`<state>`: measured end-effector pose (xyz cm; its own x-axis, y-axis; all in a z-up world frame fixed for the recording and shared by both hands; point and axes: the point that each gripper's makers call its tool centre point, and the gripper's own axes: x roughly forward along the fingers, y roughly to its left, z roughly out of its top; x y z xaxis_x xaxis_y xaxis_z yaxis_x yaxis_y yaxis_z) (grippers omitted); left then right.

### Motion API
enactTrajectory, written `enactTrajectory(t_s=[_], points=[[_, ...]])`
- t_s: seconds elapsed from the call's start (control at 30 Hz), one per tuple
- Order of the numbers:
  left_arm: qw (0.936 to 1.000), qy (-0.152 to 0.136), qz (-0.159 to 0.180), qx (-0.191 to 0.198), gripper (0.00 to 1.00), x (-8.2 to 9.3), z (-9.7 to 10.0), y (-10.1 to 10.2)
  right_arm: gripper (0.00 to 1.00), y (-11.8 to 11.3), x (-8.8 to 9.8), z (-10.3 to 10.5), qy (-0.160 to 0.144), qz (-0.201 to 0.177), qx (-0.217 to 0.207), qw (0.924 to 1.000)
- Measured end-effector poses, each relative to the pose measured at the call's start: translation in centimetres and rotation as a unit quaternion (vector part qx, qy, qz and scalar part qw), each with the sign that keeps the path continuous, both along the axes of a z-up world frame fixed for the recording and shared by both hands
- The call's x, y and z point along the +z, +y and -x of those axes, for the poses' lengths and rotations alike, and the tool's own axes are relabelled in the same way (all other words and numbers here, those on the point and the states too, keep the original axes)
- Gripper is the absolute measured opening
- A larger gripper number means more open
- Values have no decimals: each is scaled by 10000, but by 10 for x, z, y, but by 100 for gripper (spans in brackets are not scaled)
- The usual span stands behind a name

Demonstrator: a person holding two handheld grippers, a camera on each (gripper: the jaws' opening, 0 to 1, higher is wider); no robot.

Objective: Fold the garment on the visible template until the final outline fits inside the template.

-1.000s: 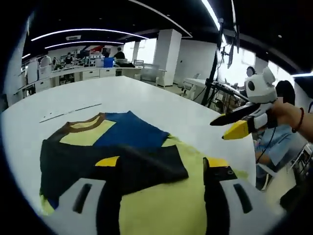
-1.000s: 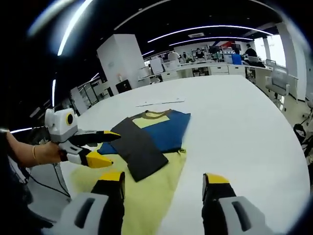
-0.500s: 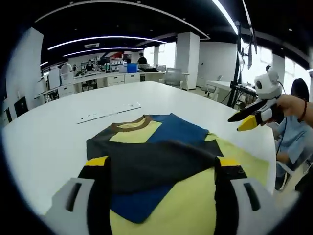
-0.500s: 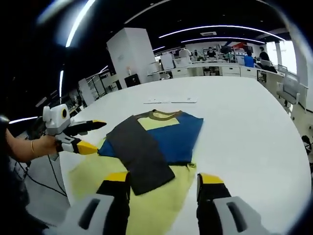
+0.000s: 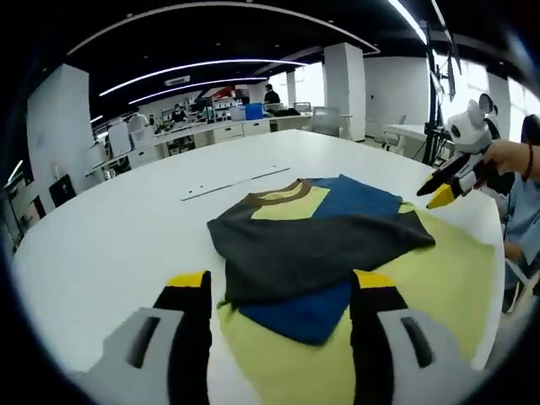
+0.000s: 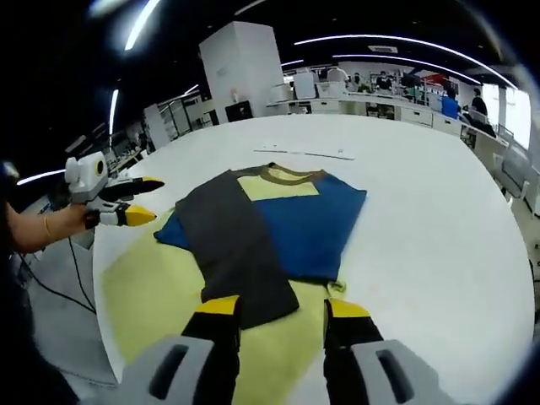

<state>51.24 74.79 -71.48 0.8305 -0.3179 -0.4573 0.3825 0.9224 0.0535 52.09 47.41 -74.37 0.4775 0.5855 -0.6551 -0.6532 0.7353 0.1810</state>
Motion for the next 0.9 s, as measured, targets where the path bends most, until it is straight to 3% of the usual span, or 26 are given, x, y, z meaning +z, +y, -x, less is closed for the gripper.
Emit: enactTrajectory(t_s=[0.3,0.4,0.57,0.9], points=[[9993,119,-244,254,43,-18,-6,29,28,2,-16,-2,151,220,105,9996],[9981,346,-419,294,36,-31,-9,35,25,1,-20,-4,180,295,87,9994],[9966,466,-614,285,24,-44,-14,41,18,4,-24,-7,162,349,86,9992],[9962,312,-794,150,20,-46,-32,39,3,5,-28,-13,184,370,-46,9991]])
